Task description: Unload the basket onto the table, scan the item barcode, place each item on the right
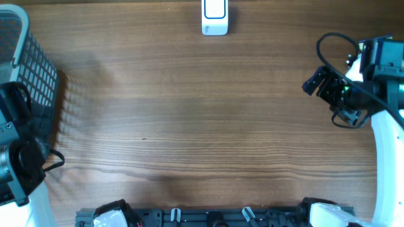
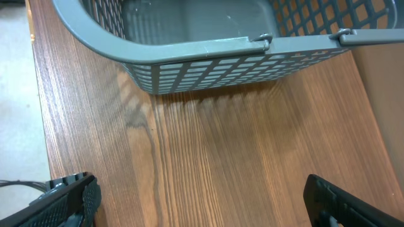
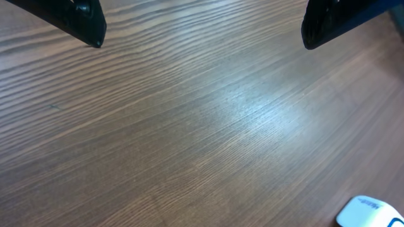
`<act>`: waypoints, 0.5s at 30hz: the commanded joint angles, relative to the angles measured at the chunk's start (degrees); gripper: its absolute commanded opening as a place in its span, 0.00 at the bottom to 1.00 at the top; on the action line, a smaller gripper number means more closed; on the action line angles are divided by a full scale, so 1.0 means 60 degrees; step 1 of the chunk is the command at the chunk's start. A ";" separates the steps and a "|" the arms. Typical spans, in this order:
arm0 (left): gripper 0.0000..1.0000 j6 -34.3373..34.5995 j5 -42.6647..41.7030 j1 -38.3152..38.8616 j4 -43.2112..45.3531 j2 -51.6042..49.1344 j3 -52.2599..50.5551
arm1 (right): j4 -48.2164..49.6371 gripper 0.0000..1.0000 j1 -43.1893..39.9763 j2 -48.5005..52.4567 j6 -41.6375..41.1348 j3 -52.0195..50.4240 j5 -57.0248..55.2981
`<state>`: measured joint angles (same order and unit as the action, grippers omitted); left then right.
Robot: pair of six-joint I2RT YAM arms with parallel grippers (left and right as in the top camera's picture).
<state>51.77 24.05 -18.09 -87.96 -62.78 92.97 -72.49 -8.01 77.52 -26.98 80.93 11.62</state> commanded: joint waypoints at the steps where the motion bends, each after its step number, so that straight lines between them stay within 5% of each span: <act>1: 1.00 -0.0087 -0.0044 -0.0051 -0.0007 0.0000 0.0062 | 0.0317 1.00 0.0055 0.0448 -0.0091 -0.0055 0.0157; 15: 1.00 -0.0087 -0.0044 -0.0051 -0.0007 0.0000 0.0062 | 0.0521 1.00 0.0237 0.1020 0.0707 -0.0131 0.0652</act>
<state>51.77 24.05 -18.09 -87.94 -62.78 92.97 -69.60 -7.90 83.81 -26.72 80.68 14.17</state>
